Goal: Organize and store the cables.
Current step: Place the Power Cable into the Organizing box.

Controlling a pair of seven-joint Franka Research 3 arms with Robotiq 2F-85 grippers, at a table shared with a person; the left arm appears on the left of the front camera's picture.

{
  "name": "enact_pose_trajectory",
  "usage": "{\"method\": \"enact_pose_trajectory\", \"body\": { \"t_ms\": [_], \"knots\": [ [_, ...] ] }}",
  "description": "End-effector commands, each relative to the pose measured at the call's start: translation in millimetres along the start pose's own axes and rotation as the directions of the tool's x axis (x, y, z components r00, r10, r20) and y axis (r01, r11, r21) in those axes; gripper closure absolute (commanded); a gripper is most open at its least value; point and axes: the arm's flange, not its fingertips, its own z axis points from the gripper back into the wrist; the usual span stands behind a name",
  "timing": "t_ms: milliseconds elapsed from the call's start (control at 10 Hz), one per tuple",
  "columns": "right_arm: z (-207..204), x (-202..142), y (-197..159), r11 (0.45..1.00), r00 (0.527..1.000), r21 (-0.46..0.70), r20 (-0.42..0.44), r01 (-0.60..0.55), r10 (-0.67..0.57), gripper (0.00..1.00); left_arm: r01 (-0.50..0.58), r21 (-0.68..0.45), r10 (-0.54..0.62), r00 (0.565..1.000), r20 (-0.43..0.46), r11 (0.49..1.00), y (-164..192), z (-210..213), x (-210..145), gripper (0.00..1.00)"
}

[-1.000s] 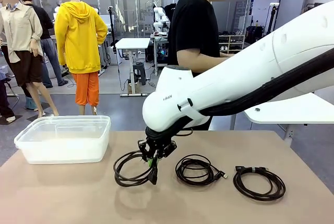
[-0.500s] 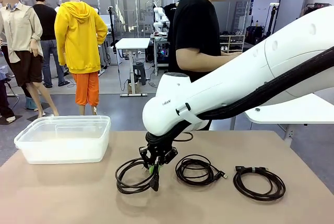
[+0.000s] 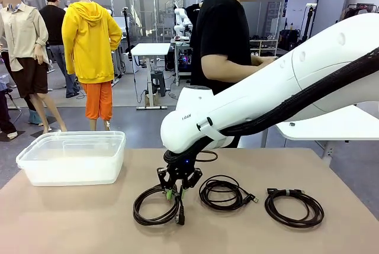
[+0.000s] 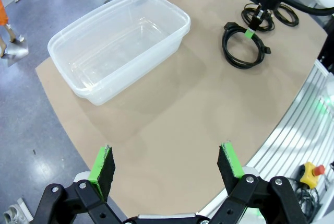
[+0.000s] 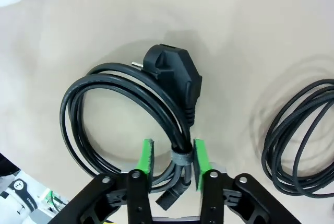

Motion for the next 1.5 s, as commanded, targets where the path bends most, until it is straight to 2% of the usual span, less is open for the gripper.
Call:
{"method": "enact_pose_trajectory", "body": {
  "t_ms": [0, 100, 300, 500, 700, 900, 1100, 1400],
  "knots": [
    [3.4, 2.6, 1.6, 1.000, 1.000, 0.000, -0.014, -0.020, 0.020, 0.36, 0.009, -0.010, -0.009, 1.000, 0.012, 1.000, 0.6, 0.4, -0.1, 0.00],
    [7.3, 1.4, -0.9, 1.000, 1.000, -0.006, -0.010, -0.017, 0.017, 0.21, 0.009, -0.010, -0.009, 1.000, 0.012, 1.000, 0.6, 0.4, -0.1, 0.00],
    [26.3, -4.7, -12.9, 1.000, 1.000, -0.017, 0.019, -0.023, 0.024, 0.00, 0.009, -0.010, -0.009, 1.000, 0.012, 1.000, 0.6, 0.4, -0.1, 0.00],
    [59.0, -12.9, -44.3, 0.997, 0.995, -0.005, 0.070, -0.075, 0.076, 0.00, 0.009, -0.010, -0.009, 1.000, 0.012, 1.000, 0.6, 0.4, -0.1, 0.00],
    [108.6, -28.5, -101.2, 0.990, 0.983, -0.069, 0.127, -0.123, 0.131, 0.00, 0.009, -0.010, -0.009, 1.000, 0.012, 1.000, 0.6, 0.4, -0.1, 0.00],
    [150.5, -53.2, -170.6, 0.970, 0.957, -0.080, 0.167, -0.227, 0.238, 0.00, 0.009, -0.010, -0.009, 1.000, 0.012, 1.000, 0.6, 0.4, -0.1, 0.00],
    [178.3, -80.9, -242.3, 0.937, 0.910, -0.126, 0.227, -0.324, 0.346, 0.00, 0.009, -0.010, -0.009, 1.000, 0.012, 1.000, 0.6, 0.4, -0.1, 0.00],
    [212.6, -125.0, -339.7, 0.936, 0.836, -0.076, 0.428, -0.345, 0.343, 0.00, 0.009, -0.010, -0.009, 1.000, 0.012, 1.000, 0.6, 0.4, -0.1, 0.00]
  ]
}}
